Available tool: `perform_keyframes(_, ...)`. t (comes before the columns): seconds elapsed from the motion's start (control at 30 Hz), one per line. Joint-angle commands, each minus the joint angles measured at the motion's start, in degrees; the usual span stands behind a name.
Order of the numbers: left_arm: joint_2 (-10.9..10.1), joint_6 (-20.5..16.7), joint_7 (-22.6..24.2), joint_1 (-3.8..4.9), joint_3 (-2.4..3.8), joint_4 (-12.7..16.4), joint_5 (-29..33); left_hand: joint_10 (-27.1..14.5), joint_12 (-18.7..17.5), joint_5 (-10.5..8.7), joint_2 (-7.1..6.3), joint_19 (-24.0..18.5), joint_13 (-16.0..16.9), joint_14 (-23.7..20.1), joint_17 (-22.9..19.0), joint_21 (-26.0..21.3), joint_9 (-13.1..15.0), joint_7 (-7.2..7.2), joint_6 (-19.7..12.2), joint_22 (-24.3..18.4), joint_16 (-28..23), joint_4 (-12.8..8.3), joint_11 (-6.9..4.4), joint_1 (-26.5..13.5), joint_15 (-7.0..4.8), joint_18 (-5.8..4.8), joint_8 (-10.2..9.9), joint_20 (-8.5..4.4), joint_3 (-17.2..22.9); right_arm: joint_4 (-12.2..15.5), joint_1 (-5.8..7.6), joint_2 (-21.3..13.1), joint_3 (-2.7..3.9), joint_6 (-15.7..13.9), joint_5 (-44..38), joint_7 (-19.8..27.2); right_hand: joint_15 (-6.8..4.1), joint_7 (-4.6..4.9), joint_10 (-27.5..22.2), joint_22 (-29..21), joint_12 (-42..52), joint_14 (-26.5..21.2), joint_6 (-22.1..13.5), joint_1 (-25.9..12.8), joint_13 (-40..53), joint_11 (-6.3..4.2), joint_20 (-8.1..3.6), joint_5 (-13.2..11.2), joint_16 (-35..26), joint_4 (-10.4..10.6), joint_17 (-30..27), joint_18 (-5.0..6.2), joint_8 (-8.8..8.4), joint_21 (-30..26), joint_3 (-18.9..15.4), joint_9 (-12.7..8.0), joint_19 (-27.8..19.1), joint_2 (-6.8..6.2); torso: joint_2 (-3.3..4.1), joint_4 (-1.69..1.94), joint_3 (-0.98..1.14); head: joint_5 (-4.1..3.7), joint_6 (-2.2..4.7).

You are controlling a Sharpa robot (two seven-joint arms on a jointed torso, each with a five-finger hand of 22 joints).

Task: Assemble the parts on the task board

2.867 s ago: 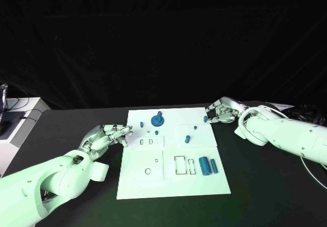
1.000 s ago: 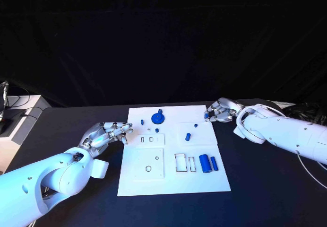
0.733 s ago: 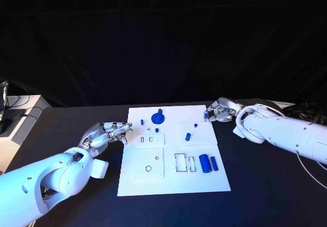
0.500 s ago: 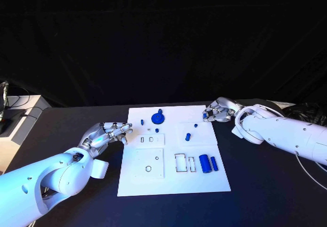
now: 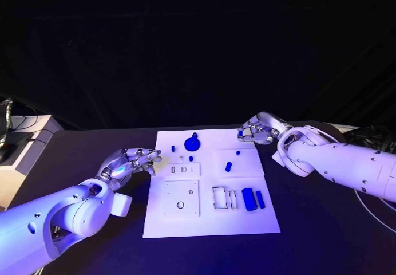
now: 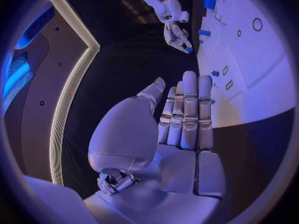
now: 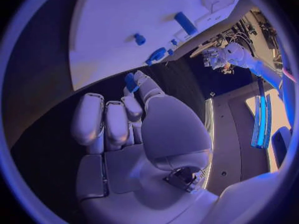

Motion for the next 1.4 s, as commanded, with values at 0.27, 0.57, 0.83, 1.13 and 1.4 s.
perform_keyframes(0.27,0.34,0.80,0.45,-0.01,0.05,0.06,-0.17,-0.43,0.09,0.00,0.44,-0.31,0.04,-0.29,-0.09,0.34,0.03,0.03,-0.16,-0.06,0.07,-0.32,0.01,-0.01,0.20,0.83,-0.13,-0.01,0.10,9.57,-0.31,4.21,-0.54,-2.56,-8.09,-14.79,-0.49,0.65,-0.10,8.25,-0.64,-0.01,0.55,-0.34,0.08,-0.16,-0.48,0.33,-0.58,0.00,-0.26,-0.07,0.12,-0.73,-0.09,0.07,3.46,-0.32,-0.13,-0.36,-0.19,1.25,-0.03)
perform_keyframes(0.57,0.42,0.86,0.41,-0.01,0.05,0.04,-0.17,-0.38,0.10,0.00,0.43,-0.32,0.04,-0.28,-0.11,0.40,0.03,0.00,-0.10,-0.15,0.07,-0.35,-0.02,0.02,0.18,0.83,-0.12,-0.01,0.13,13.36,-1.40,7.59,-1.23,-1.77,-12.23,-20.09,-0.46,0.69,-0.10,8.25,-0.65,-0.01,0.47,-0.41,0.12,-0.13,-0.47,0.28,-0.68,0.02,-0.36,-0.06,0.11,-0.78,-0.09,0.08,3.47,-0.44,-0.07,-0.35,-0.24,1.86,-0.35)
perform_keyframes(0.83,0.56,0.95,0.38,-0.02,0.05,-0.08,-0.17,-0.38,0.10,0.00,0.43,-0.32,0.04,-0.28,-0.11,0.40,0.03,0.00,-0.10,-0.15,0.07,-0.35,-0.02,0.02,0.18,0.83,-0.12,-0.01,0.13,13.97,-2.49,9.93,-1.50,-0.92,-14.82,-22.06,-0.46,0.71,-0.15,8.22,-0.74,0.00,0.43,-0.47,0.12,-0.14,-0.46,0.39,-0.78,0.01,-0.48,-0.02,0.11,-0.97,-0.03,0.08,3.50,-0.52,-0.02,-0.22,-0.20,1.94,-0.59)
perform_keyframes(1.13,0.72,1.07,0.36,-0.03,0.05,-0.18,-0.17,-0.38,0.10,0.00,0.43,-0.32,0.04,-0.28,-0.11,0.40,0.03,0.00,-0.10,-0.15,0.07,-0.35,-0.02,0.02,0.18,0.83,-0.12,-0.01,0.13,12.24,-2.87,12.11,-1.64,0.54,-15.87,-22.17,-0.45,0.73,-0.08,8.26,-0.64,0.08,0.39,-0.51,0.22,-0.13,-0.45,0.37,-0.67,-0.02,-0.37,-0.04,0.11,-0.86,0.04,0.08,3.57,-0.62,0.01,-0.09,-0.24,2.05,-0.93)
perform_keyframes(1.4,0.72,1.08,0.35,-0.03,0.05,-0.24,-0.17,-0.38,0.10,0.00,0.43,-0.32,0.04,-0.28,-0.11,0.40,0.03,0.00,-0.10,-0.15,0.07,-0.35,-0.02,0.02,0.18,0.83,-0.12,-0.01,0.13,10.75,-3.10,13.11,-1.73,1.48,-16.35,-22.61,-0.43,0.78,-0.04,8.27,-0.54,0.09,0.28,-0.78,0.31,-0.09,-0.44,0.31,-0.64,0.14,-0.39,-0.04,0.07,-0.88,-0.01,0.07,3.60,-0.71,0.03,-0.02,-0.28,2.09,-1.34)
